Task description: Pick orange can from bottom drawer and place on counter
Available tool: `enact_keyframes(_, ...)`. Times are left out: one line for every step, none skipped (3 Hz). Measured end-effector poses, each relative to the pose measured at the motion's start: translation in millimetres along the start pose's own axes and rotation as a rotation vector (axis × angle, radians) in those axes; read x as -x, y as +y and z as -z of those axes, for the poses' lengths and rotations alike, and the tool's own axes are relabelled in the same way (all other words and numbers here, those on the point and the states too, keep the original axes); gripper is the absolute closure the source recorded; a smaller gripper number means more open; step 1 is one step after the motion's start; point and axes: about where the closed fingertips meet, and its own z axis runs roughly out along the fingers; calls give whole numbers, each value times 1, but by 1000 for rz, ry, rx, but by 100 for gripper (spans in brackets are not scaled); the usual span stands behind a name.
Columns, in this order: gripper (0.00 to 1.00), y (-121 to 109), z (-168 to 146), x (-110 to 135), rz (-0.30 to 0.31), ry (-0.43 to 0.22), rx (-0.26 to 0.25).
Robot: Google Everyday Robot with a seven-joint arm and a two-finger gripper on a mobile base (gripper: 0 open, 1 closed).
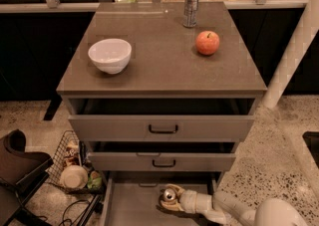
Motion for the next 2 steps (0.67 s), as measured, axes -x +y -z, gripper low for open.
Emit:
enact_keyframes(100,0,0,0,0,0,0)
enact_keyframes(100,16,8,20,-11,-6,45)
